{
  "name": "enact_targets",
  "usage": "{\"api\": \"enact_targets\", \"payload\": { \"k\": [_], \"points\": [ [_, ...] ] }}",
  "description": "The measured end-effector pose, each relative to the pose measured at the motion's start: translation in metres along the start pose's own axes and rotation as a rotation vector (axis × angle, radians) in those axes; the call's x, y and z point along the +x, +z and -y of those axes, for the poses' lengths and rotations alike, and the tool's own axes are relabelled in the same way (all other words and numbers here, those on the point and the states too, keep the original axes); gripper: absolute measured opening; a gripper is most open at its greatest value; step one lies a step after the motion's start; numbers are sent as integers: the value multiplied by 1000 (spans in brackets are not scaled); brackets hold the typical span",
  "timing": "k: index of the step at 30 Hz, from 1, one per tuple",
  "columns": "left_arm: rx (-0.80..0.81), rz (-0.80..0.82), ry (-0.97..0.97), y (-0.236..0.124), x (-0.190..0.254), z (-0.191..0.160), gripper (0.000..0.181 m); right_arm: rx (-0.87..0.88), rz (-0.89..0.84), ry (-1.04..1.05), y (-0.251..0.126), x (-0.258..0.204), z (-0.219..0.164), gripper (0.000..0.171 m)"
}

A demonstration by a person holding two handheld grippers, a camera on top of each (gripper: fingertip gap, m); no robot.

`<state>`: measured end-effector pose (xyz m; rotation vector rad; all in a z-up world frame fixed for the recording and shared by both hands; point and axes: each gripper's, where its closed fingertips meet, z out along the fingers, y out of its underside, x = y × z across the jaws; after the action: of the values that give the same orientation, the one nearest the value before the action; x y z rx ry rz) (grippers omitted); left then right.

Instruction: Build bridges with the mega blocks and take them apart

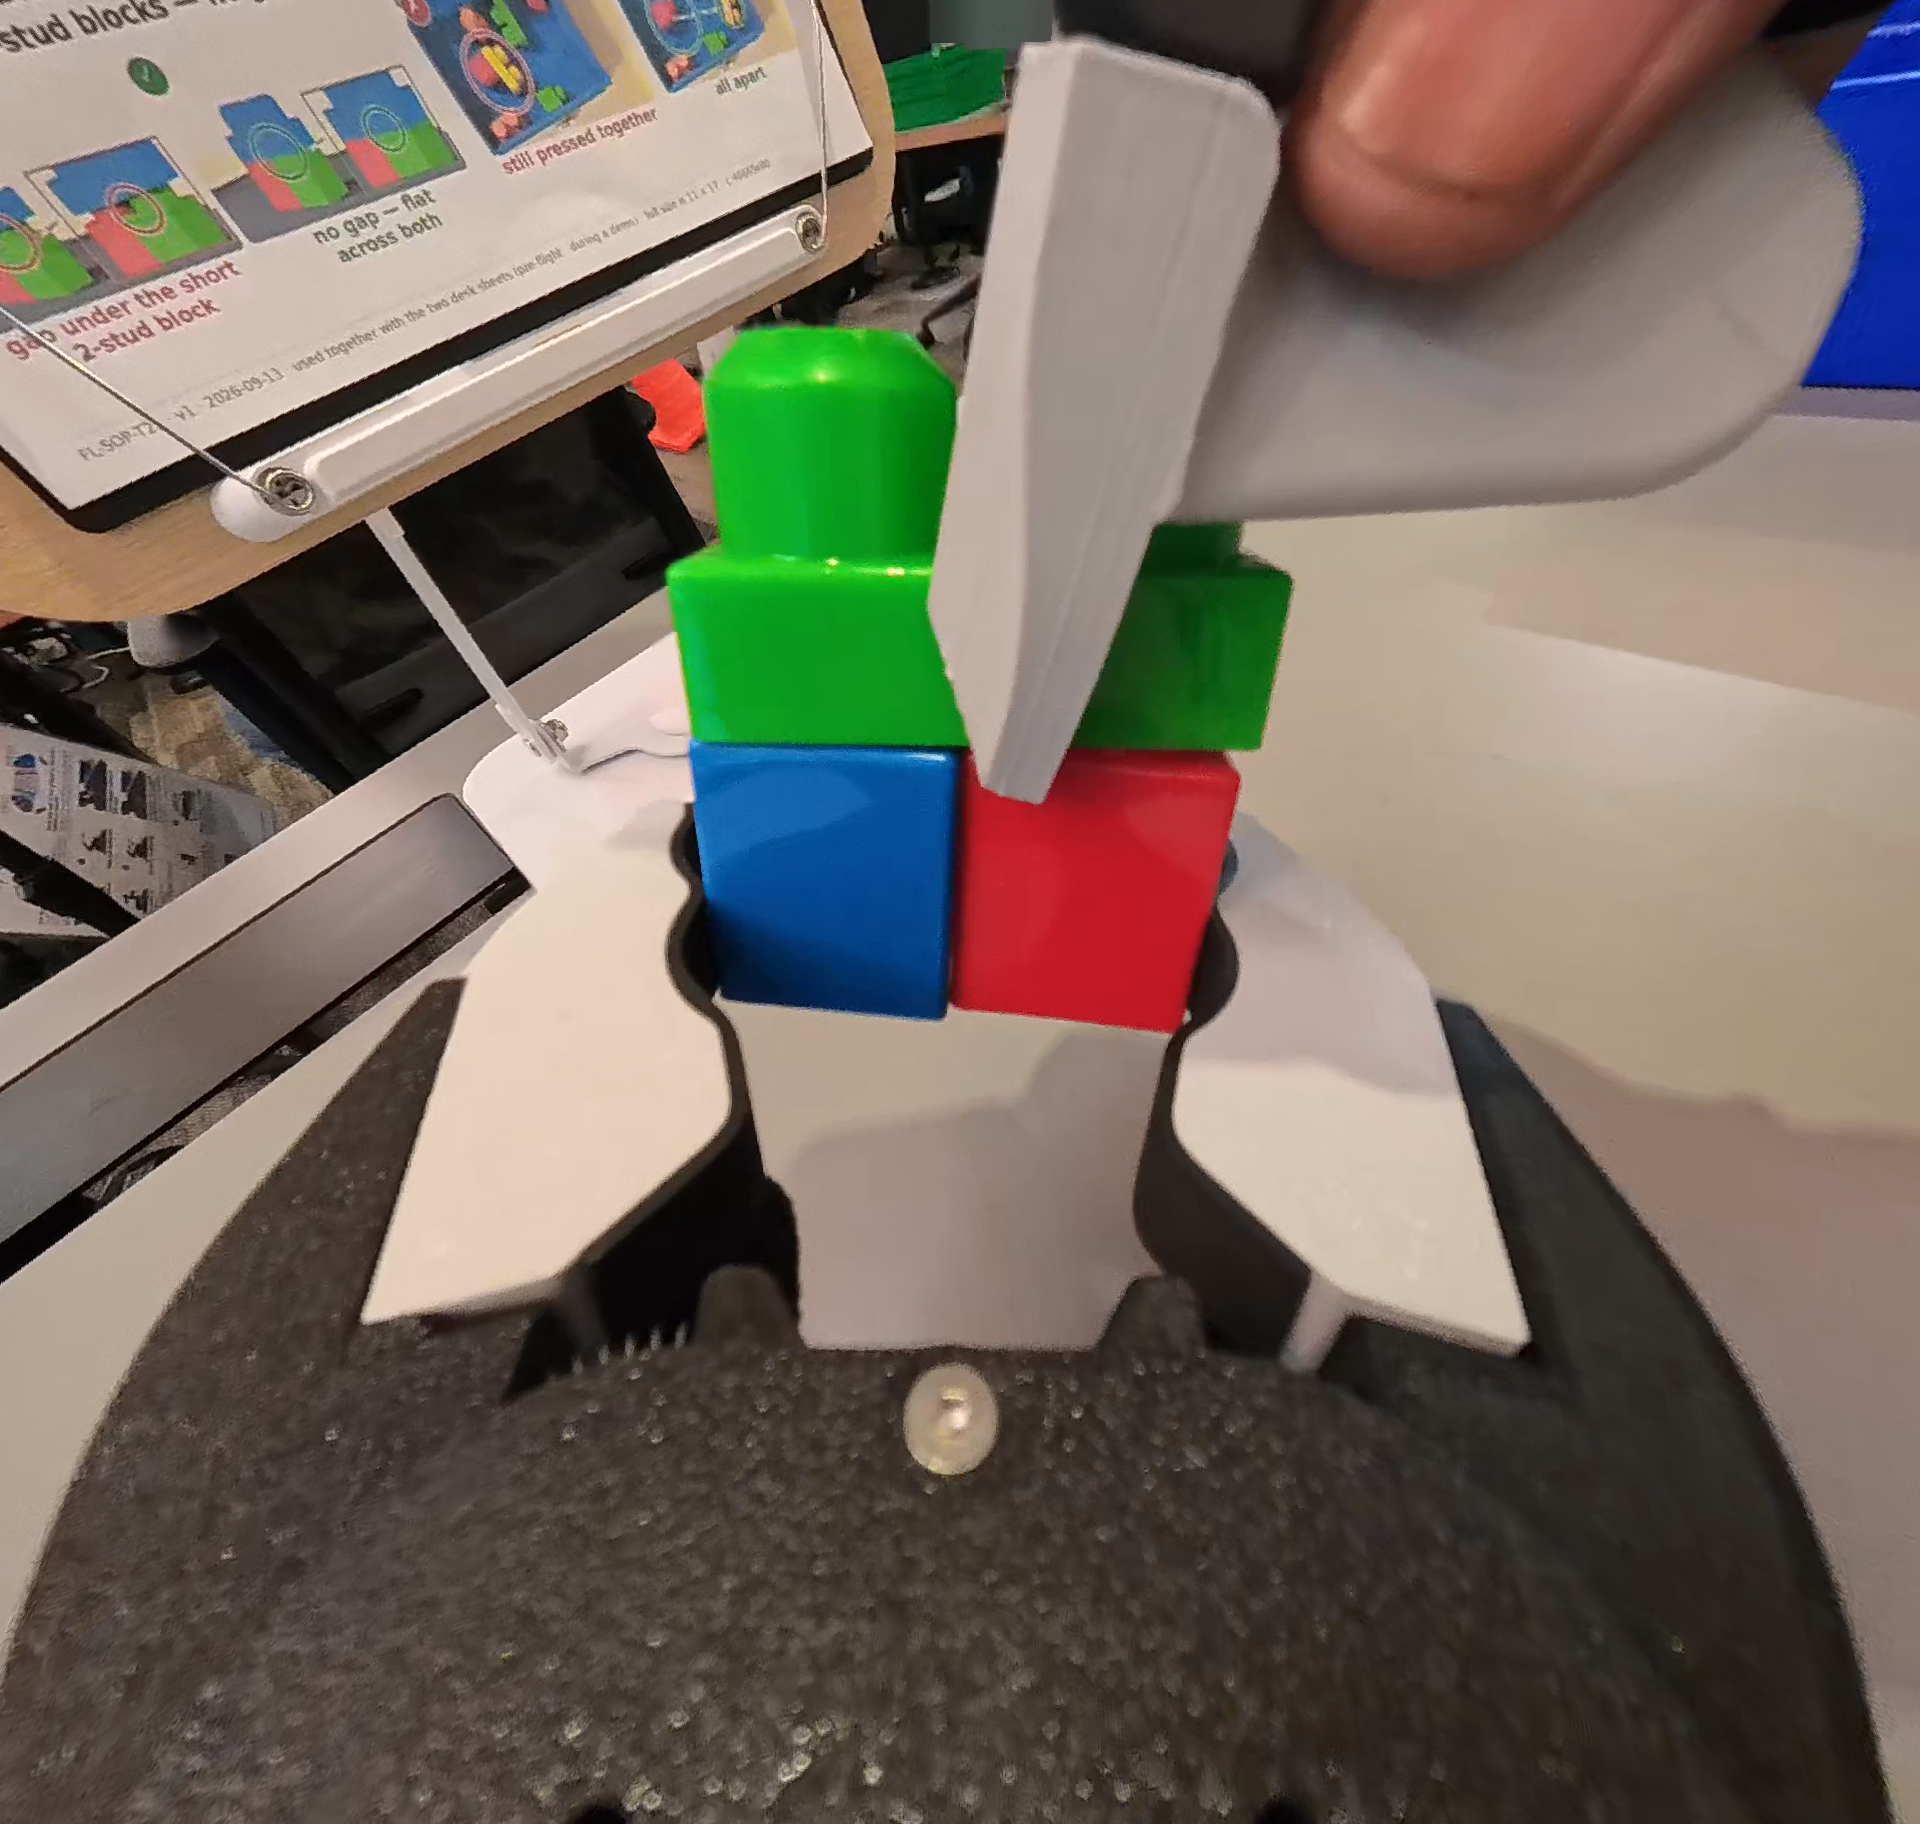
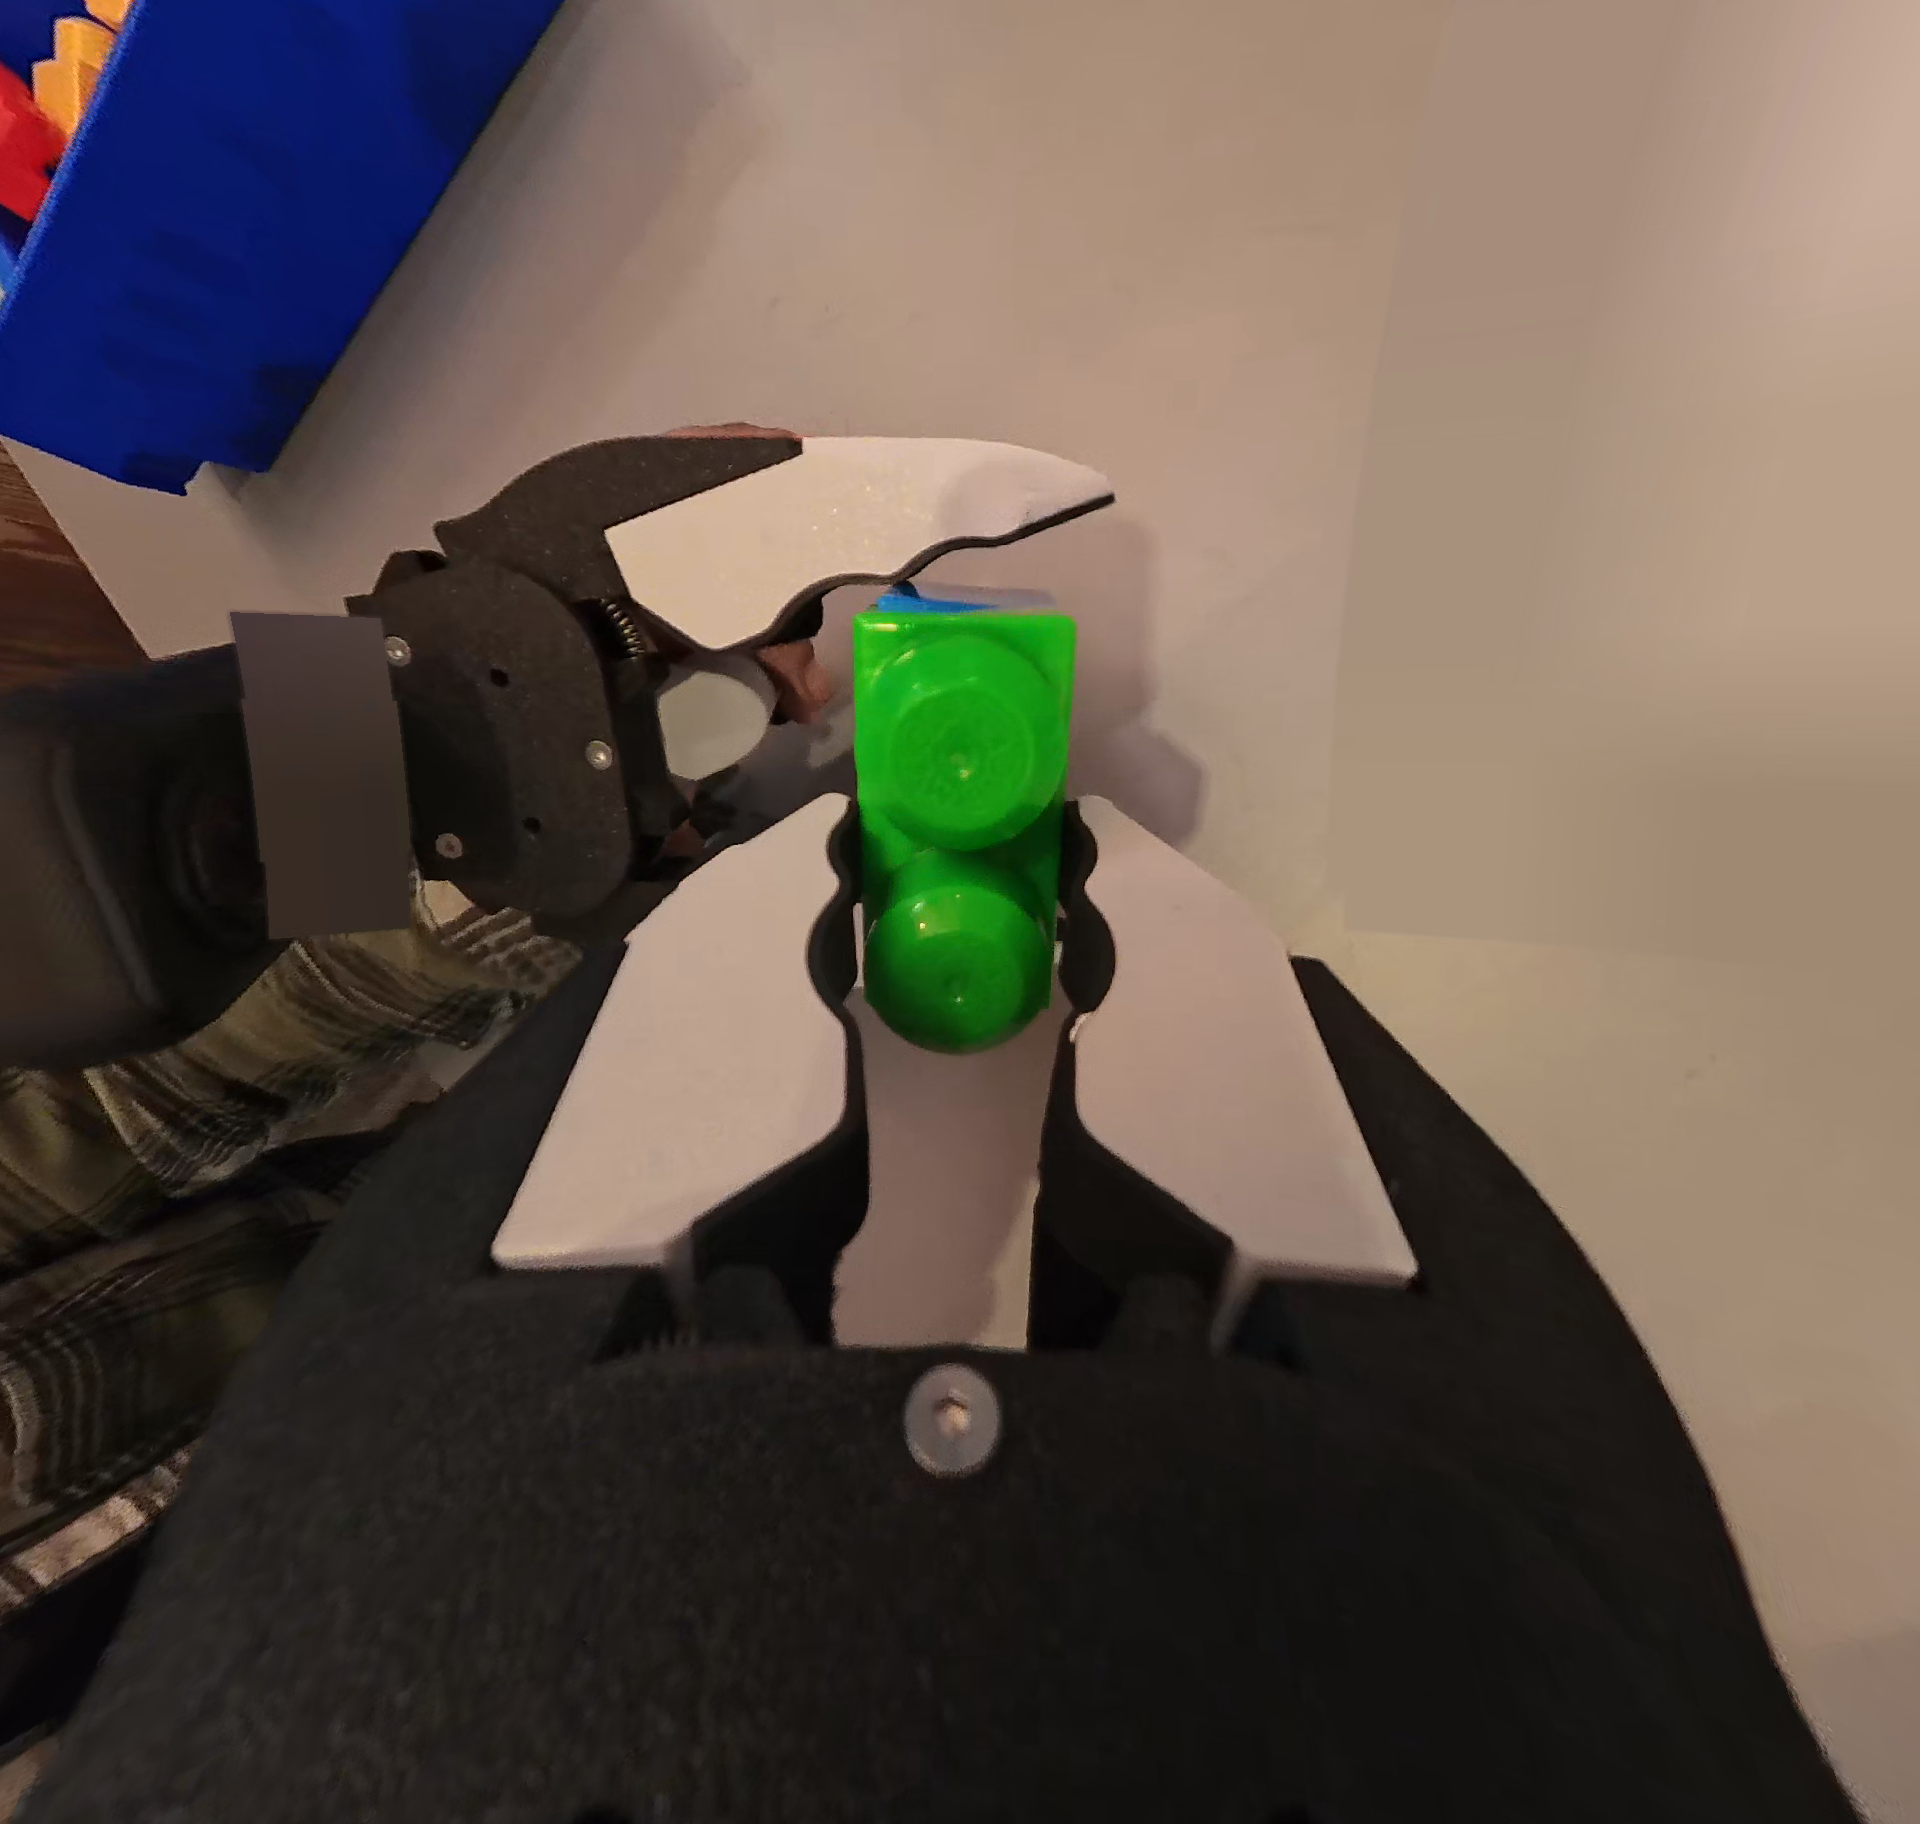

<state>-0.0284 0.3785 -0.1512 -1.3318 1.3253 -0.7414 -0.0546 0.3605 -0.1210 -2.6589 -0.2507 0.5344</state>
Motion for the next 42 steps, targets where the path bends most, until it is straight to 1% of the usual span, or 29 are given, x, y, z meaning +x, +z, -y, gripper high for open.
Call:
{"api": "enact_targets", "payload": {
  "k": [10,13,16,17,18,20,23,25,31,35,38,42],
  "points": [
    [-26,0,1,-7,3,3,89,-21,6,-15,-4,-8,-2,35],
    [-30,12,10,-7,2,3,89,-21,7,-44,-5,-8,-2,35],
    [1,-5,37,-9,4,7,89,-23,37,-103,-7,-5,-4,35],
    [11,-47,35,-9,9,7,85,-35,27,-141,-9,-2,-7,35],
    [16,-92,21,-10,15,6,87,-49,10,-177,-10,3,-10,35],
    [14,-142,-9,-12,20,3,96,-74,14,-206,-12,7,-16,35],
    [13,-231,-79,-16,27,1,104,-133,-2,-280,-14,14,-26,35],
    [26,-304,-115,-20,31,3,105,-177,8,-367,-17,14,-34,35],
    [42,-595,-218,-35,58,5,108,-274,95,-589,-28,1,-50,36],
    [89,-691,-289,-41,67,14,101,-270,123,-670,-28,-7,-51,35],
    [129,-743,-338,-44,71,23,88,-280,143,-729,-24,-15,-55,35],
    [104,-783,-313,-45,79,19,69,-328,147,-780,-19,-23,-59,35]
  ]
}}
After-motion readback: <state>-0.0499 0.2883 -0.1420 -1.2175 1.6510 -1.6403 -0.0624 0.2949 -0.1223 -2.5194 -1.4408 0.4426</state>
